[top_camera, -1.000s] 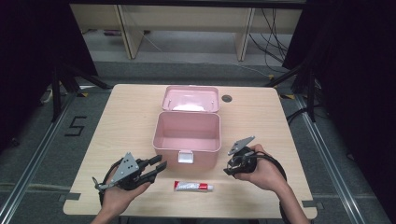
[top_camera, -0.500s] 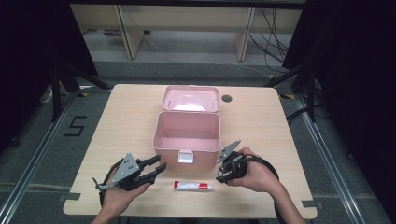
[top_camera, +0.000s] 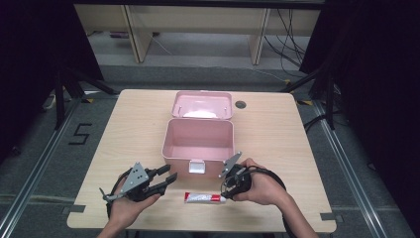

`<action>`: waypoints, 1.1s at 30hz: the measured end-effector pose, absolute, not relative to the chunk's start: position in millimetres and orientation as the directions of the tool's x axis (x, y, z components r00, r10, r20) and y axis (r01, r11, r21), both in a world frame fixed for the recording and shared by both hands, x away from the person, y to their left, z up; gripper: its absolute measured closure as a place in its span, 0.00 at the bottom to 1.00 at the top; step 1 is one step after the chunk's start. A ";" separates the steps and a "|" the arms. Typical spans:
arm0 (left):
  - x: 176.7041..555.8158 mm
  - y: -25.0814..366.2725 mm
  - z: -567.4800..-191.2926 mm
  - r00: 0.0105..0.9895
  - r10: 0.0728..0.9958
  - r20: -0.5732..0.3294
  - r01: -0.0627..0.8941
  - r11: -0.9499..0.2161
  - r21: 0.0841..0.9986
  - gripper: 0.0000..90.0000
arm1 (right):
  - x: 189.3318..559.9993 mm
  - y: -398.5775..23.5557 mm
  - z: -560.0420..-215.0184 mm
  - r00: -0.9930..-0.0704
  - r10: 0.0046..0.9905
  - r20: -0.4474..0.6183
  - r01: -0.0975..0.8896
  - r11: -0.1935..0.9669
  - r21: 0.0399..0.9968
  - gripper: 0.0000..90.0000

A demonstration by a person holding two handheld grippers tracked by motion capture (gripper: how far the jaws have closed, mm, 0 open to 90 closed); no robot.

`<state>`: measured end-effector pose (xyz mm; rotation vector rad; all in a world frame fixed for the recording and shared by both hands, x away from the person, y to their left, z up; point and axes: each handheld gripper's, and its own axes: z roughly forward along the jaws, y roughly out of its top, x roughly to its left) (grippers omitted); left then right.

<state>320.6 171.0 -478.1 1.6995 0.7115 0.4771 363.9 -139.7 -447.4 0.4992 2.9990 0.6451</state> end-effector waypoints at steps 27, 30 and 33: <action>322.1 168.0 -475.8 0.734 0.678 -0.052 0.202 -0.145 0.968 0.65 | 364.1 -116.4 -448.4 -0.950 0.309 0.042 0.304 0.886 0.350 0.66; 322.4 168.1 -475.0 0.734 0.678 -0.049 0.201 -0.147 0.968 0.65 | 366.1 -112.0 -448.8 -0.958 0.288 0.013 0.276 0.903 0.330 0.67; 321.2 168.2 -473.8 0.736 0.675 -0.045 0.196 -0.150 0.969 0.65 | 367.6 -106.6 -449.3 -0.968 0.249 -0.001 0.237 0.922 0.307 0.67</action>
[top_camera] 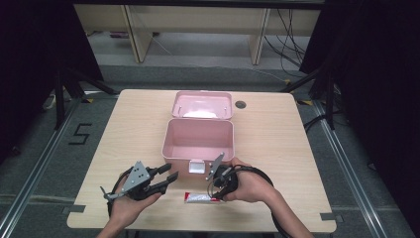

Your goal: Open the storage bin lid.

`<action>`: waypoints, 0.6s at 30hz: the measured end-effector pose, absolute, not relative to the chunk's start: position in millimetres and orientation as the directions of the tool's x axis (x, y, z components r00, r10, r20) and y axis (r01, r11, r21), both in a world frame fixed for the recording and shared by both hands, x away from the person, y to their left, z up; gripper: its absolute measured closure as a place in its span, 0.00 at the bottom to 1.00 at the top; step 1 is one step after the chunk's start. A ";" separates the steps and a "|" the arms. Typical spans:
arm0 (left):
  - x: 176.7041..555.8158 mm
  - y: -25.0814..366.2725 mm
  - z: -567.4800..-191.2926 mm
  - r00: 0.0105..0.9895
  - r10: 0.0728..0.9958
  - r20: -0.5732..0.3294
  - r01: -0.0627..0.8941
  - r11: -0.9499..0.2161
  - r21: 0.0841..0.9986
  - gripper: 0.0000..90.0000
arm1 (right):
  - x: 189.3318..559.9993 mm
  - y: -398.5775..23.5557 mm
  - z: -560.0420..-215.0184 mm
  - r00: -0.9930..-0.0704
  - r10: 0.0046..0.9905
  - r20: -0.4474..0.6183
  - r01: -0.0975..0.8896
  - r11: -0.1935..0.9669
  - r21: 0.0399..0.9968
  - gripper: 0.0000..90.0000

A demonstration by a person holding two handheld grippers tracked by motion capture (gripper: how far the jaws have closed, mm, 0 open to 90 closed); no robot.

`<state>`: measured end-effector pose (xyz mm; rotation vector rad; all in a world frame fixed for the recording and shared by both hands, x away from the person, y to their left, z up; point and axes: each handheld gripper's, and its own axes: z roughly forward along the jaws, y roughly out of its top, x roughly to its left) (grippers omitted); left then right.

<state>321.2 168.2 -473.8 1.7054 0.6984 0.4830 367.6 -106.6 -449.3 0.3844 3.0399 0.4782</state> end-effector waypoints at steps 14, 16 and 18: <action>319.6 170.2 -476.1 0.735 0.676 -0.048 0.201 -0.150 0.968 0.65 | 366.1 -85.4 -456.2 -0.984 0.177 -0.002 0.173 0.966 0.192 0.68; 319.0 169.9 -475.9 0.736 0.675 -0.049 0.200 -0.148 0.968 0.65 | 366.5 -82.0 -457.8 -0.988 0.153 -0.007 0.149 0.971 0.188 0.68; 318.3 170.1 -475.7 0.736 0.675 -0.047 0.200 -0.150 0.968 0.65 | 365.4 -79.5 -458.6 -0.988 0.155 -0.008 0.152 0.972 0.177 0.69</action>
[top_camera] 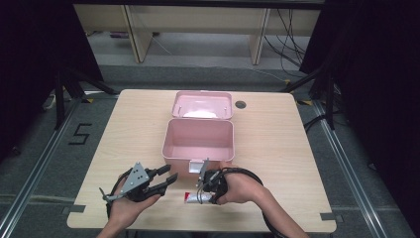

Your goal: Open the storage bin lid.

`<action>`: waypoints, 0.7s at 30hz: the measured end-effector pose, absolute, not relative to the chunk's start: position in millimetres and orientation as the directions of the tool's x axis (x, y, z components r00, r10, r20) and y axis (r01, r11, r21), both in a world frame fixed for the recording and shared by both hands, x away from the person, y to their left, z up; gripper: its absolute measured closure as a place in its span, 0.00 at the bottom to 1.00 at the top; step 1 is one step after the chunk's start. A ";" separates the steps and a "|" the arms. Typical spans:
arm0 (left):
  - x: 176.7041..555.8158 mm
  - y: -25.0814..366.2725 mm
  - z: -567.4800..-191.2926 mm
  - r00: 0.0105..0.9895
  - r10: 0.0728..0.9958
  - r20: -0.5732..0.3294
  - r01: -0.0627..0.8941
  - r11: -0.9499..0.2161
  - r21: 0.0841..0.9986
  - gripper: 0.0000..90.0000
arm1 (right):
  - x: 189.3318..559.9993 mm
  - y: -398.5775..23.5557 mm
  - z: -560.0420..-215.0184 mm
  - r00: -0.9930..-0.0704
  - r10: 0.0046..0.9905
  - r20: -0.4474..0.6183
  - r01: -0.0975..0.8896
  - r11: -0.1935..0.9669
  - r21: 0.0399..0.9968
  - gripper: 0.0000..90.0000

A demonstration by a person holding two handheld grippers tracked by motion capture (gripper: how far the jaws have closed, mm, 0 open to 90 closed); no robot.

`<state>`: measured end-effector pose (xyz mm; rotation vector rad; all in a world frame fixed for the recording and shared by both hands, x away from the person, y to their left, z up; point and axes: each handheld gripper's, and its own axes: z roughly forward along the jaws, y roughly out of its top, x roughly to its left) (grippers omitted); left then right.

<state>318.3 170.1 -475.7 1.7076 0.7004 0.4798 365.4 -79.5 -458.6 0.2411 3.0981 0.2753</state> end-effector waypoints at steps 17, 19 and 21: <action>318.6 169.7 -476.6 0.737 0.674 -0.047 0.201 -0.152 0.968 0.64 | 366.2 -68.6 -469.2 -0.996 0.088 -0.027 0.084 0.987 0.137 0.72; 318.5 169.8 -476.9 0.737 0.674 -0.046 0.201 -0.153 0.968 0.64 | 363.4 -67.7 -469.3 -0.992 0.125 -0.011 0.123 0.986 0.112 0.73; 318.4 170.1 -477.0 0.737 0.674 -0.046 0.200 -0.154 0.968 0.64 | 364.2 -66.5 -470.1 -0.994 0.109 -0.028 0.105 0.988 0.115 0.73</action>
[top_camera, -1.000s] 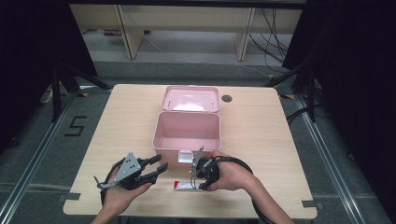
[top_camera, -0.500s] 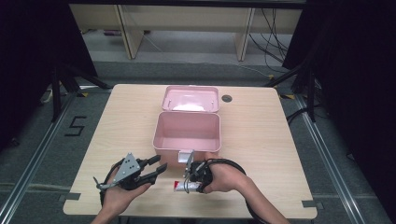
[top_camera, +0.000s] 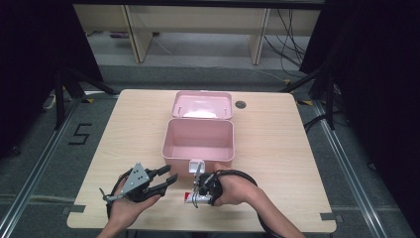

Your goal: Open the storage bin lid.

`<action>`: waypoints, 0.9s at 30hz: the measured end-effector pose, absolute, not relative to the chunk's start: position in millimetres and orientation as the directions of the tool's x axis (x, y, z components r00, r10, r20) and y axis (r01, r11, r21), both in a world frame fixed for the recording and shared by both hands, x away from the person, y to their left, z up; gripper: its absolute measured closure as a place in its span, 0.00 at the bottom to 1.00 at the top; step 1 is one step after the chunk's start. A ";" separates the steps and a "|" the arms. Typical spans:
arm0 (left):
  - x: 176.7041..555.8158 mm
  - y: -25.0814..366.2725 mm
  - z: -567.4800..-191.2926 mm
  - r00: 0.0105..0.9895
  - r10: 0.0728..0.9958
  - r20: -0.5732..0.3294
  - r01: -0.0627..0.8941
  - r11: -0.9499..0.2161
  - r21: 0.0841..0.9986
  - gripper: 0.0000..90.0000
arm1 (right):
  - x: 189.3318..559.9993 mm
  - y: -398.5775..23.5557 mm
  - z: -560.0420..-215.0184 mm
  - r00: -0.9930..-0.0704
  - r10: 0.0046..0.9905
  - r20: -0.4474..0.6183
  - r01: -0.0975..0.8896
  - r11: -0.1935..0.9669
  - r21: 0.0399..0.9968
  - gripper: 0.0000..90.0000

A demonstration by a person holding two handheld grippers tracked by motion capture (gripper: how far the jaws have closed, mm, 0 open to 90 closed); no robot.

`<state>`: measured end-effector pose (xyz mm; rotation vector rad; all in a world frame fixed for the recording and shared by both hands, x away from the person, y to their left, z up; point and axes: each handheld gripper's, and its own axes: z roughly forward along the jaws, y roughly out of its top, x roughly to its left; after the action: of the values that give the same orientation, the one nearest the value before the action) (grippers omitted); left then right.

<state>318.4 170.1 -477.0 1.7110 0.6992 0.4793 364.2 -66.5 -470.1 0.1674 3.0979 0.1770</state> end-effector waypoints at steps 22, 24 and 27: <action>318.5 170.0 -478.3 0.736 0.675 -0.049 0.206 -0.154 0.966 0.64 | 370.8 -62.6 -476.6 -0.999 0.033 -0.038 0.030 0.996 0.084 0.78; 318.7 170.4 -478.6 0.735 0.676 -0.048 0.206 -0.155 0.966 0.64 | 371.7 -63.0 -476.7 -0.999 0.028 -0.031 0.025 0.996 0.090 0.79; 318.9 170.7 -479.3 0.734 0.677 -0.048 0.208 -0.157 0.966 0.64 | 364.0 -63.2 -474.9 -0.992 0.125 0.010 0.125 0.990 0.061 0.79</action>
<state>318.9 170.7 -479.3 1.7159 0.7075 0.4786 364.0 -63.2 -474.9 0.1972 3.1403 0.0962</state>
